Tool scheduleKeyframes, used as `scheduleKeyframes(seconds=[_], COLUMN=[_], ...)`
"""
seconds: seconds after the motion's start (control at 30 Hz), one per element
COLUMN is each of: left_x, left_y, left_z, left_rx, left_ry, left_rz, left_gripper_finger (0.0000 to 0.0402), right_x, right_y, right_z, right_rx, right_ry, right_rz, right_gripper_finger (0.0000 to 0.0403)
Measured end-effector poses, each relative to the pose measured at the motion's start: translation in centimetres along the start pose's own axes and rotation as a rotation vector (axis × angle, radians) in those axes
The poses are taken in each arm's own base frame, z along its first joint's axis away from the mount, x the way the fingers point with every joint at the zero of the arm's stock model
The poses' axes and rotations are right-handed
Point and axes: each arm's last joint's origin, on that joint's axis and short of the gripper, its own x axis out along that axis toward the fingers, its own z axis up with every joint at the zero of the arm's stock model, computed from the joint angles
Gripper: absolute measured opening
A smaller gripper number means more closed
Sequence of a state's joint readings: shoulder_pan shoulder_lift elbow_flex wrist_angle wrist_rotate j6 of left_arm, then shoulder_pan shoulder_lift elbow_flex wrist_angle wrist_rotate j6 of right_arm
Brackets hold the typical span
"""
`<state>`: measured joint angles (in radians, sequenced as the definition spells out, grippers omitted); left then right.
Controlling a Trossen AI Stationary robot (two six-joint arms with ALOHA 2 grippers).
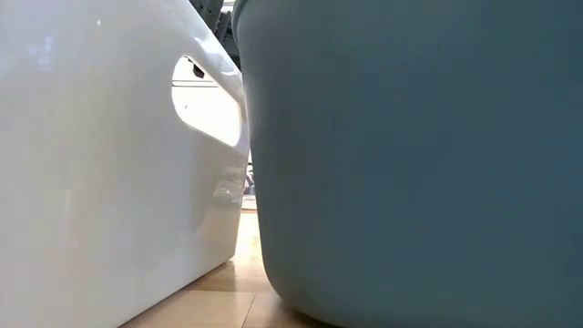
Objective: Pick & Place Toothbrushes
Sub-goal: Put the purple toothbrush into the right transparent bin, then adjust the colored toothbrushes
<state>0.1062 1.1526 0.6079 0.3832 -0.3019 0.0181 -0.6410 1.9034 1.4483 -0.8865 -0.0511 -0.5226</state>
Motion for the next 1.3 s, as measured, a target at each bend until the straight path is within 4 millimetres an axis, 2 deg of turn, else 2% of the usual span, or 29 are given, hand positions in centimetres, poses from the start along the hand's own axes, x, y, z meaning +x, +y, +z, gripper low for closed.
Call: scheduleKeyframes(seconds=[0.13, 0.23, 0.53, 0.67, 0.9, 1.07, 1.3], left_x=[0.0, 0.0, 0.0, 0.0, 0.0, 0.0, 0.0], left_y=[0.0, 0.0, 0.0, 0.0, 0.0, 0.0, 0.0], left_z=[0.0, 0.0, 0.0, 0.0, 0.1, 0.1, 0.1], left_rx=[0.000, 0.000, 0.000, 0.000, -0.002, -0.002, -0.002], left_ry=[0.000, 0.000, 0.000, -0.001, -0.007, -0.007, -0.006], left_rz=[0.000, 0.000, 0.000, 0.000, 0.000, 0.000, 0.000], left_gripper_finger=[0.0301, 0.0301, 0.0301, 0.0301, 0.0301, 0.0301, 0.0301], right_x=[0.0, 0.0, -0.1, -0.8, -3.8, -6.0, -7.4], right_y=[0.3, 0.8, 2.0, 2.5, 3.5, 4.2, 7.1], right_z=[0.2, 0.4, 0.8, 1.2, 2.4, 3.7, 5.3], right_rx=[-0.009, -0.021, -0.045, -0.060, -0.098, -0.040, -0.042], right_ry=[-0.001, -0.002, 0.067, 0.102, 0.135, 0.091, 0.044], right_rz=[0.002, 0.005, -0.091, -0.121, -0.111, -0.125, -0.114], right_gripper_finger=[0.0068, 0.0087, 0.0205, 0.0241, 0.0249, 0.0249, 0.0249])
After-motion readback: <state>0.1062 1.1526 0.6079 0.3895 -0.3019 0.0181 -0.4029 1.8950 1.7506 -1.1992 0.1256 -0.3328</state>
